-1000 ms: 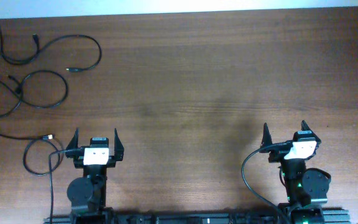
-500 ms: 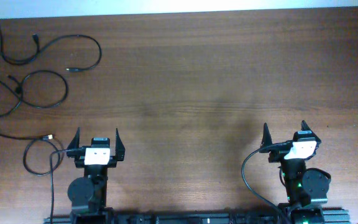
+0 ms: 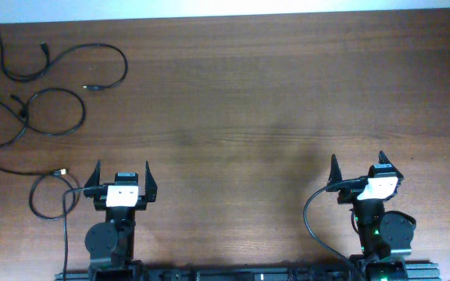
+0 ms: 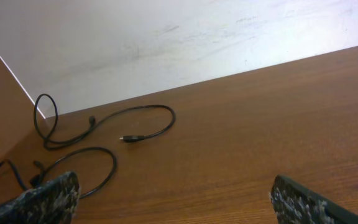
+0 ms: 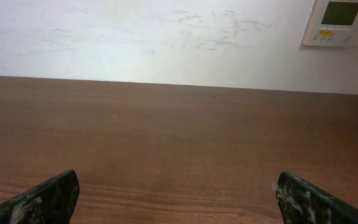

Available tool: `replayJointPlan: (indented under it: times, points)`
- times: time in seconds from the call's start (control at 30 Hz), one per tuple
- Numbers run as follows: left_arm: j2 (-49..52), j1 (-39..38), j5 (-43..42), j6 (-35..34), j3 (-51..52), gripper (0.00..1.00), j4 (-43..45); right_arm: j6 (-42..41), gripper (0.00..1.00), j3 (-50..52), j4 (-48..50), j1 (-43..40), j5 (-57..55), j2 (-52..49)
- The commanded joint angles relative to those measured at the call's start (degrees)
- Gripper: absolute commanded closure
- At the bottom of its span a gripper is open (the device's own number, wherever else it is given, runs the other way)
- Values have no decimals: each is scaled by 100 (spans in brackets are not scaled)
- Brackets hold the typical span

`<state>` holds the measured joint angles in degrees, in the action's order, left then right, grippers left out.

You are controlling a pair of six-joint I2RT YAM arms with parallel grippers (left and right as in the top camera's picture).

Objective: Untangle cables

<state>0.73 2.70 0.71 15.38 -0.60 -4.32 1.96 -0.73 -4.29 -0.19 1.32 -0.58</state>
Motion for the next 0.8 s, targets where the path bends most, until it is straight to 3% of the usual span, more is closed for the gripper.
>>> replayJointPlan:
  times: [0.0,0.2,0.47,0.77]
  points:
    - [-39,-20,57,-37,4,1,-50,17,2,42,-20,-22,-31,37]
    - [-28,-20,57,-129,4,1,-50,17,2,42,-20,-20,-31,37]
    - [-28,-20,55,-1993,4,1,-50,17,2,42,-20,-22,-31,37]
    - [-28,-20,39,-2011,4,1,-50,17,2,42,-20,-22,-31,37]
